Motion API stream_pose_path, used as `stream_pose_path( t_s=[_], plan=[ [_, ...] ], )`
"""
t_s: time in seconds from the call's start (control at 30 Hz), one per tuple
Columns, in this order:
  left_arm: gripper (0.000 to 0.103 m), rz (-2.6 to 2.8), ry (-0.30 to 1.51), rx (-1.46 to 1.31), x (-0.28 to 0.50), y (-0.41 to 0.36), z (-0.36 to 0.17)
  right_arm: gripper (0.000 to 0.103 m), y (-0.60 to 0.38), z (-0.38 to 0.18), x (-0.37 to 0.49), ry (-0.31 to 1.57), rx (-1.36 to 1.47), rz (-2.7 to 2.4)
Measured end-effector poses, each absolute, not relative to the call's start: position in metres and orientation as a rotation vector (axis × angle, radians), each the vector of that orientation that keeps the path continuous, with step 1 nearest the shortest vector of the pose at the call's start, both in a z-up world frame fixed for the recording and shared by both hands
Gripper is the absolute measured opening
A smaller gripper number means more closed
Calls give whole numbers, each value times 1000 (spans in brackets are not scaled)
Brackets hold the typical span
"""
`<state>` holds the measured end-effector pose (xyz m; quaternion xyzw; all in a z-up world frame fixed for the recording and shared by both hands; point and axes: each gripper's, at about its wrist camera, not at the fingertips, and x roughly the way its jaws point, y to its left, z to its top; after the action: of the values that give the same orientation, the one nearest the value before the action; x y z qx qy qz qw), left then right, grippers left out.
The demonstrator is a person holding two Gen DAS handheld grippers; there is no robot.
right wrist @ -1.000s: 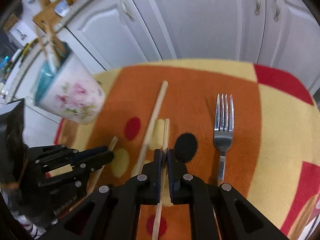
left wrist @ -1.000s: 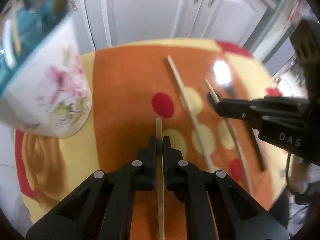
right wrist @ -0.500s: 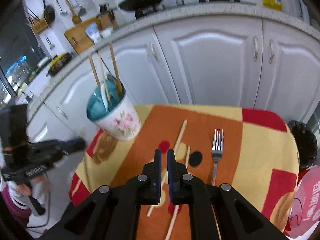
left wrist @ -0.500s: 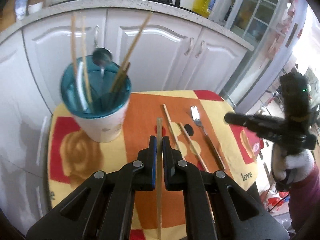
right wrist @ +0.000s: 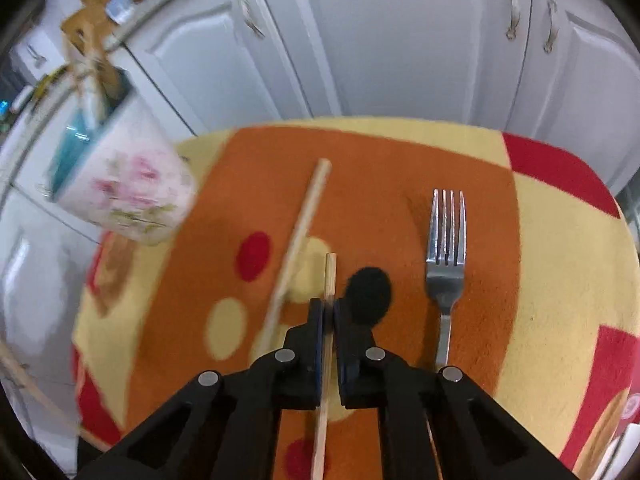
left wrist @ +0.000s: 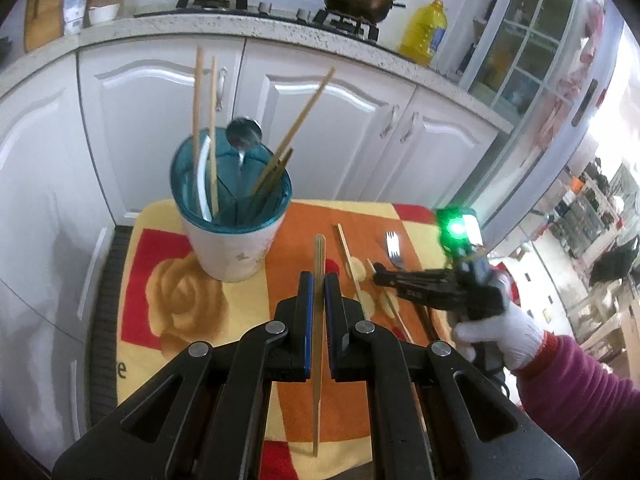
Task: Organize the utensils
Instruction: 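Lift both held chopsticks upright toward the rose-print cup, then lower both chopsticks into the cup and open both tools to release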
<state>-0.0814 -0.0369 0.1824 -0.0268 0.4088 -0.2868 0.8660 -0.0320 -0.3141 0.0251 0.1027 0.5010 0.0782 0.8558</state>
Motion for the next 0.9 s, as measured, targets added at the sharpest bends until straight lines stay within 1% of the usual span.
stream_pose_path(
  t_s=[0.2, 0.43, 0.53, 0.73, 0.9],
  plan=[
    [4, -598, 807, -88, -84, -22, 203, 5, -322, 87, -75, 909, 255, 239],
    [4, -573, 760, -95, -80, -7, 227, 5, -310, 156, -99, 764, 259, 322],
    [4, -541, 721, -91, -77, 3, 241, 5, -298, 186, -98, 702, 249, 364],
    [4, -496, 603, -103, -66, 21, 284, 5, -275, 249, -84, 589, 208, 434],
    [4, -450, 522, -93, -45, 25, 314, 5, -257, 290, -64, 530, 163, 436]
  ],
)
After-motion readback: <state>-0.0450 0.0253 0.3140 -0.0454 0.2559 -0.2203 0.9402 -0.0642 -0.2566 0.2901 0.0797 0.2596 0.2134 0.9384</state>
